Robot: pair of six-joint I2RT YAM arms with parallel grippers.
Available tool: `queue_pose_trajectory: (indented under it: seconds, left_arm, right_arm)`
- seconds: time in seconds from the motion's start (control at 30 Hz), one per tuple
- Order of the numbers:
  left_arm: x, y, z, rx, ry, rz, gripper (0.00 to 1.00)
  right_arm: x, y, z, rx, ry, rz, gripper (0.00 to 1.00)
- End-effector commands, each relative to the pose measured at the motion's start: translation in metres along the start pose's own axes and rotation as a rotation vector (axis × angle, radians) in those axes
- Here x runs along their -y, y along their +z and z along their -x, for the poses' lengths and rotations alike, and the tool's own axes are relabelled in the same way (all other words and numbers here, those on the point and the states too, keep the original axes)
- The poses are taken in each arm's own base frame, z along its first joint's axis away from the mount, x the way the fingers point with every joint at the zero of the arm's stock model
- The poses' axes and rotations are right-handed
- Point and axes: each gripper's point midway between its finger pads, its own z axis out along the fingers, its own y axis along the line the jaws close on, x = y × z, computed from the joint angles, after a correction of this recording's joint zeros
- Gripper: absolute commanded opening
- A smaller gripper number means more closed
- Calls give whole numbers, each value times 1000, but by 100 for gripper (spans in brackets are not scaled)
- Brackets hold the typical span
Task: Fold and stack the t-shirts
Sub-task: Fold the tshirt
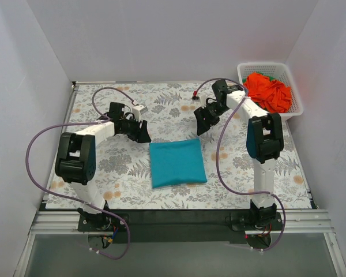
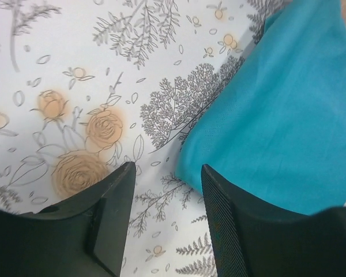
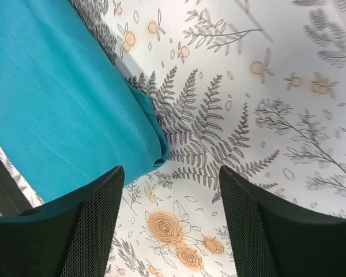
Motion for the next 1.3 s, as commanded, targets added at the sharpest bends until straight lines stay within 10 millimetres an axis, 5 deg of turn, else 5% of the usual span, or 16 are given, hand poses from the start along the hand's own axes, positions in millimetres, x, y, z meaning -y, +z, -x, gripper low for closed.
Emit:
queue_pose_trajectory:
  seconds: [0.0, 0.07, 0.2, 0.33, 0.57, 0.77, 0.9, 1.0, 1.07, 1.13, 1.27]
  left_arm:
    - [21, -41, 54, 171, 0, -20, 49]
    - [55, -45, 50, 186, -120, -146, 49]
    - [117, -40, 41, 161, -260, -303, 46]
    - [144, -24, 37, 182, -326, -362, 41]
    - [112, 26, 16, 152, -489, -327, 34]
    - [49, 69, -8, 114, -508, -183, 34]
    - [31, 65, 2, 130, -555, -217, 34]
    - [36, 45, 27, 165, -511, -259, 37]
    - [54, 22, 47, 207, -432, -278, 41]
    - [71, 8, 42, 205, -457, -307, 43]
    - [122, -19, 37, 194, -455, -399, 42]
  right_arm:
    - [-20, -44, 36, 143, 1, -13, 72]
    - [-49, -54, 48, 223, 30, 89, 67]
    - [-102, -39, 48, 253, 123, 329, 50]
    - [-122, -12, 42, 221, 148, 413, 39]
    - [-87, 50, 21, 138, 236, 392, 33]
    - [-28, 87, 7, 119, 326, 286, 28]
    - [0, 82, 18, 155, 316, 223, 27]
    - [10, 53, 49, 238, 293, 208, 29]
    - [-1, 20, 72, 300, 249, 205, 36]
    - [-21, -10, 81, 338, 219, 214, 47]
    - [-84, -22, 52, 317, 267, 380, 52]
